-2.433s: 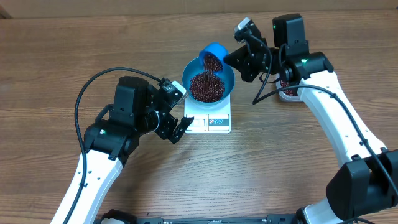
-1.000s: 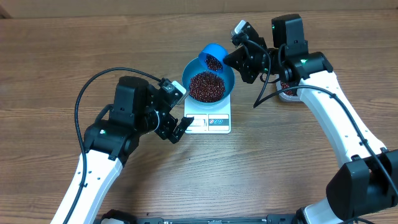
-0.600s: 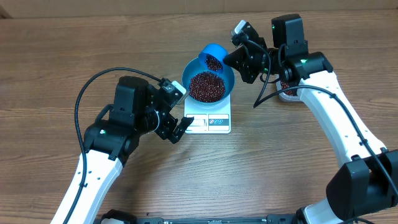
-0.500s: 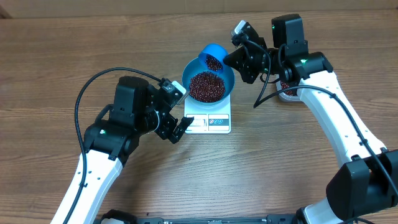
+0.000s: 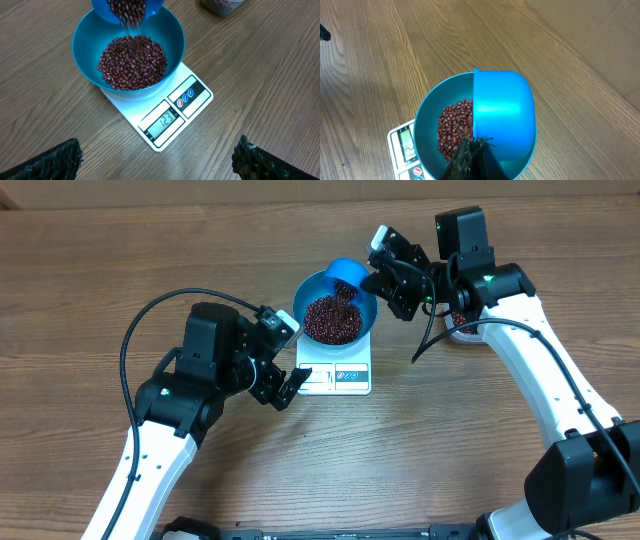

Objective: Scoop item into bowl and weigh 150g on scale
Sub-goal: 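Tilt the scoop to pour beans into the teal bowl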

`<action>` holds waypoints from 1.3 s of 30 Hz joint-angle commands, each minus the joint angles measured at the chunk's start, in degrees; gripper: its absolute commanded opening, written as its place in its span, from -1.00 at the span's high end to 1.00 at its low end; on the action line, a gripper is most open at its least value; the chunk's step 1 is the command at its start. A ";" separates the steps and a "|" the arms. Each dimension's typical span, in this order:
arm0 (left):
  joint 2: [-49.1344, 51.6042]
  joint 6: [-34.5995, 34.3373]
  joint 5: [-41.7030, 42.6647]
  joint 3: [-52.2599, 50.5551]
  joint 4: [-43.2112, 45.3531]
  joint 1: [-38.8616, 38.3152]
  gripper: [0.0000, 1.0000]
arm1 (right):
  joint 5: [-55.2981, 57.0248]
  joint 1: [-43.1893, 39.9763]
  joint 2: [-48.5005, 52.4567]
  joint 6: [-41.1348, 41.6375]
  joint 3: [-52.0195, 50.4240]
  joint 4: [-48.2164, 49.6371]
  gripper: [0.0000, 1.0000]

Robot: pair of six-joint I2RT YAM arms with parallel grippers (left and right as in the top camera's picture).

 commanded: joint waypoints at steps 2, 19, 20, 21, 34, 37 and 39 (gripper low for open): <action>0.09 -0.81 0.85 1.49 0.02 0.31 -0.99 | -0.15 0.22 -1.60 -0.83 1.55 -0.11 0.93; 0.09 -0.81 0.85 1.49 0.02 0.31 -0.99 | -0.74 0.22 -1.60 0.24 1.55 -1.01 0.93; 0.09 -0.81 0.85 1.49 0.02 0.31 -0.99 | -0.72 0.22 -1.60 0.24 1.55 -1.01 0.93; 0.09 -0.81 0.85 1.49 0.02 0.31 -0.99 | -0.72 0.22 -1.60 0.24 1.55 -0.98 0.93; 0.09 -0.81 0.85 1.49 0.02 0.31 -0.99 | -0.66 0.22 -1.60 0.20 1.55 -0.96 0.93; 0.09 -0.81 0.85 1.49 0.02 0.31 -0.99 | -0.52 0.20 -1.60 0.20 1.55 -0.96 0.93; 0.09 -0.81 0.85 1.49 0.02 0.31 -0.99 | -0.52 0.22 -1.60 0.20 1.55 -0.96 0.93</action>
